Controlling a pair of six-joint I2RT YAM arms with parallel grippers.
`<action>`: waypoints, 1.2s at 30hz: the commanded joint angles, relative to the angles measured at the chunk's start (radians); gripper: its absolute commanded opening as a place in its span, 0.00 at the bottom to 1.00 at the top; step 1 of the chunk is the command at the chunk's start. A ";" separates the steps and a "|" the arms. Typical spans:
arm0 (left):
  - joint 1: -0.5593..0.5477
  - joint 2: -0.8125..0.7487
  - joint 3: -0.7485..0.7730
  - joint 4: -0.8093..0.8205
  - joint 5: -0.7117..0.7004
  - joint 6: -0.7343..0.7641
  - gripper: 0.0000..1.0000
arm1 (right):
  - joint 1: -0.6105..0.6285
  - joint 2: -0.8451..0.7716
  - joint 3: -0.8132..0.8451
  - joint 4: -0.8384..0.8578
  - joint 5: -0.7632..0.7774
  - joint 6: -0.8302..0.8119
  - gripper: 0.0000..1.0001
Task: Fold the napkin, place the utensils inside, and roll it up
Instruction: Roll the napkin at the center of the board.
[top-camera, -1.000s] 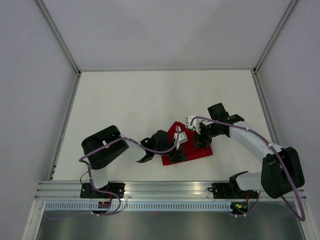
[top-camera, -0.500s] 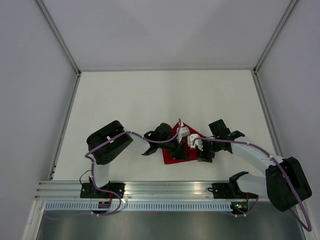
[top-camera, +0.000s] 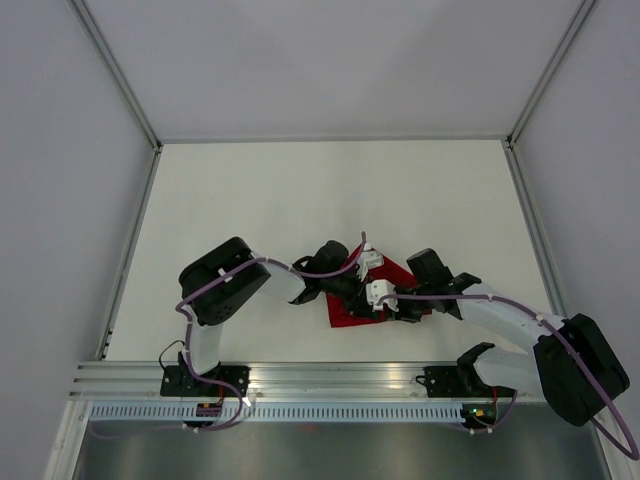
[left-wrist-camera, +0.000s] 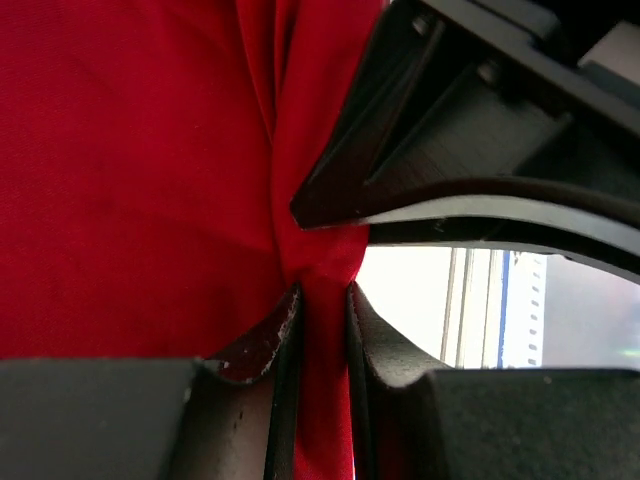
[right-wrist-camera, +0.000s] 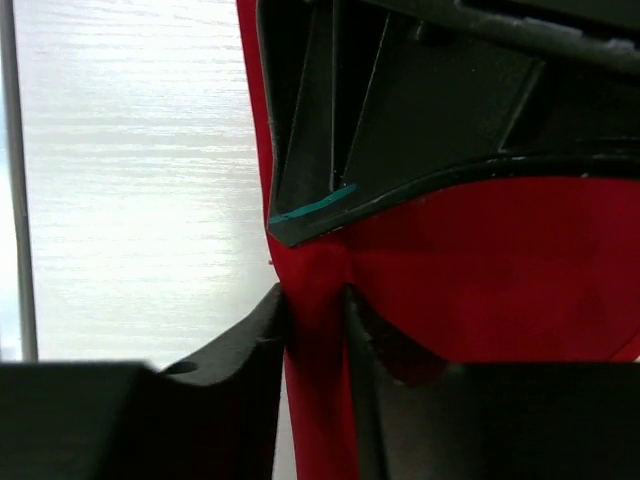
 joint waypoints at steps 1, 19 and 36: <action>0.011 0.048 -0.007 -0.170 -0.058 -0.040 0.04 | 0.006 0.025 -0.014 0.041 -0.001 0.015 0.30; 0.057 -0.282 -0.140 0.063 -0.194 -0.206 0.36 | -0.103 0.322 0.165 -0.157 -0.121 -0.089 0.00; -0.230 -0.572 -0.383 0.104 -0.855 0.441 0.51 | -0.268 0.792 0.539 -0.637 -0.285 -0.391 0.00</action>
